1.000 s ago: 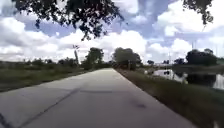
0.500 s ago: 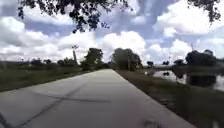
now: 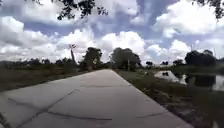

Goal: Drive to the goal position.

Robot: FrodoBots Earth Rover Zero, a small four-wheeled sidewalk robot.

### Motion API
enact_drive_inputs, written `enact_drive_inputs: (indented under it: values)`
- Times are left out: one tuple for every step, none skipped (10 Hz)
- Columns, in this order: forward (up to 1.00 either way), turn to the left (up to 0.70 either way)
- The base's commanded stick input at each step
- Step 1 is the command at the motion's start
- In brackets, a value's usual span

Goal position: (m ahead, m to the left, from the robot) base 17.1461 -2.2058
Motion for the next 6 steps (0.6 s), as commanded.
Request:
enact_drive_inputs:
  values:
    - [1.00,0.00]
    - [1.00,0.00]
    - [1.00,0.00]
    - [1.00,0.00]
    - [1.00,0.00]
    - [1.00,0.17]
